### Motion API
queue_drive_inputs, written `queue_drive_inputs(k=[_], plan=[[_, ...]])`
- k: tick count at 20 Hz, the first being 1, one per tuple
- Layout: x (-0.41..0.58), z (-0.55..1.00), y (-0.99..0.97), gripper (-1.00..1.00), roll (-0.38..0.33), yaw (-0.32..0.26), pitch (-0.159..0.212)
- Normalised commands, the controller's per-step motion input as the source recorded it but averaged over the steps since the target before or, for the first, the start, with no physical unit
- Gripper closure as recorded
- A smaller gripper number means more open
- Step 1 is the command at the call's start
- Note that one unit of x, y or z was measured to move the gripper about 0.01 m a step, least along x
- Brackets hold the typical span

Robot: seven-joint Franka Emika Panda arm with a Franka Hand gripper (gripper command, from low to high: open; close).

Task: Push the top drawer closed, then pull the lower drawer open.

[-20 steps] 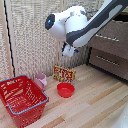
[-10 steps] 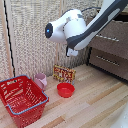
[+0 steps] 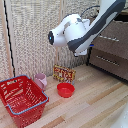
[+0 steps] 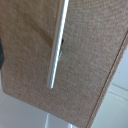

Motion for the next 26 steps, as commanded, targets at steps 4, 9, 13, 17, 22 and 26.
queue_drive_inputs(k=[4,9,13,17,22,26], plan=[[0.0,0.0,-0.21,-1.0,-0.122,0.0,-0.076],[0.007,0.03,-0.1,-1.0,-0.161,0.026,-0.128],[0.116,0.15,-0.33,-1.0,-0.092,0.076,-0.129],[0.174,0.1,-0.35,-1.0,-0.048,0.097,-0.11],[0.217,0.0,-0.39,-1.0,0.004,0.071,-0.031],[0.146,0.0,-0.4,1.0,0.053,0.083,0.0]])
